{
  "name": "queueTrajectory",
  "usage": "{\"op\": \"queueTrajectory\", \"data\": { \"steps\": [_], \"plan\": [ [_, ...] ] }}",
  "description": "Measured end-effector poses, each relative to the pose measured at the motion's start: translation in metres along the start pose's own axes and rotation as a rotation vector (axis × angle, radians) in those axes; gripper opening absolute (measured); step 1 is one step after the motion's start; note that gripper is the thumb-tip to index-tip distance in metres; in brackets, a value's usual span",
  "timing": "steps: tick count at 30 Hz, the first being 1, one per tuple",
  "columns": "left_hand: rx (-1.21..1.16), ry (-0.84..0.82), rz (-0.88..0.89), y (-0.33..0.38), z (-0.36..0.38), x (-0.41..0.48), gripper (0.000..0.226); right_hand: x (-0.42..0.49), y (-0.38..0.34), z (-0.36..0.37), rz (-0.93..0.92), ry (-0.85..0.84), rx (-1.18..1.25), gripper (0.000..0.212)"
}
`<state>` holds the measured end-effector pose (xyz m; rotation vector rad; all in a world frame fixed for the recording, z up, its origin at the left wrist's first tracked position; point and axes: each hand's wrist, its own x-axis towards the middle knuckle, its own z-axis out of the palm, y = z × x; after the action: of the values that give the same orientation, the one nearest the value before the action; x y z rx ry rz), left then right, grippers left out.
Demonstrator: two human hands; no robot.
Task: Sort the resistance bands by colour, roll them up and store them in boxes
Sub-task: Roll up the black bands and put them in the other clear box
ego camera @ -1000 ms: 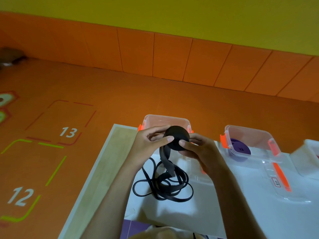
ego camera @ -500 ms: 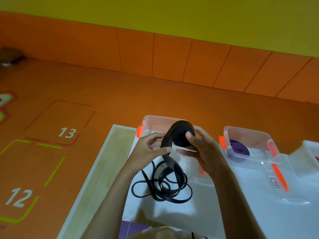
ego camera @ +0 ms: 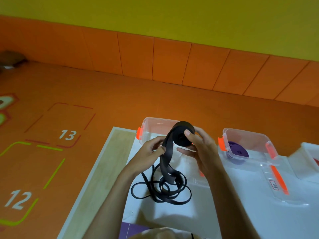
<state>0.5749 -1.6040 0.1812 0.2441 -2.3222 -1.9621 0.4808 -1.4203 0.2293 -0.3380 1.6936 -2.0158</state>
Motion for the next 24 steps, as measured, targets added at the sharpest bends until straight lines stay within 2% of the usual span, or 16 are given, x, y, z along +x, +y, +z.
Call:
{"op": "queueTrajectory", "data": {
  "steps": [3,11,14,18,24],
  "plan": [
    [-0.009,0.000,0.005,-0.002,0.001,-0.001,0.042,-0.001,-0.001,0.000,-0.018,0.007,-0.006,0.022],
    [0.131,0.195,0.060,-0.010,0.007,0.005,0.035,-0.004,-0.004,0.007,-0.094,-0.035,-0.012,0.030],
    [0.032,0.142,0.073,-0.006,0.006,-0.001,0.049,-0.006,-0.003,0.006,-0.083,-0.024,0.023,0.036],
    [-0.047,0.056,0.063,0.007,0.002,-0.009,0.056,-0.008,-0.005,0.003,-0.047,-0.008,0.068,0.038],
    [0.025,-0.145,0.000,0.018,0.002,-0.017,0.050,-0.015,-0.009,0.002,-0.065,-0.032,-0.075,0.037]
  ]
}}
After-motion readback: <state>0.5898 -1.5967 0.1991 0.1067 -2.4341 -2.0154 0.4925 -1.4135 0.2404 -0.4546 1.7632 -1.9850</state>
